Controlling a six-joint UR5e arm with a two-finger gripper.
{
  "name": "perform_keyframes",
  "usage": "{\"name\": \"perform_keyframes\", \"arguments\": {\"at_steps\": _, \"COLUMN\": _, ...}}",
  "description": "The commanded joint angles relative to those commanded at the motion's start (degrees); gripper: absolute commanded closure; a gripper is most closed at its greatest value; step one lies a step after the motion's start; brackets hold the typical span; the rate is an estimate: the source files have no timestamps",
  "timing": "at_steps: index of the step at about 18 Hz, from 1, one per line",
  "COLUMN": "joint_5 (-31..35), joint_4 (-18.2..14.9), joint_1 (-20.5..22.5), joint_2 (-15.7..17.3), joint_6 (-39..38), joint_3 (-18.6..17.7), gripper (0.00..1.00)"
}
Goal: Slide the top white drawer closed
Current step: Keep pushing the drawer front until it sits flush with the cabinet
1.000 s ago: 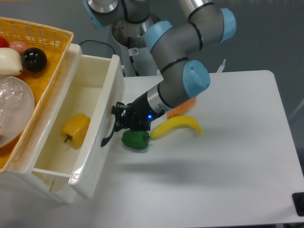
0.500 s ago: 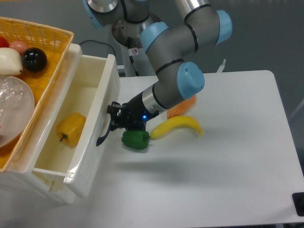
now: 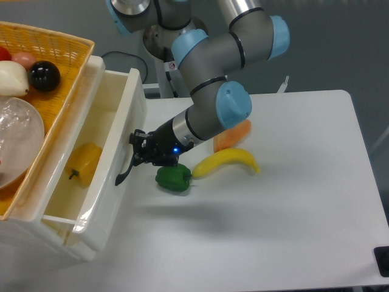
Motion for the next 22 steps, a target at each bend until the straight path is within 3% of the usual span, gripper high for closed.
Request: {"name": "perform_keyframes", "arguments": {"at_steps": 22, "joint_5": 0.3, "joint_4": 0.5, "joint_1": -2.5, "joint_2": 1.1, "joint_6": -1.1, "joint_3": -2.2, "gripper": 1.00}}
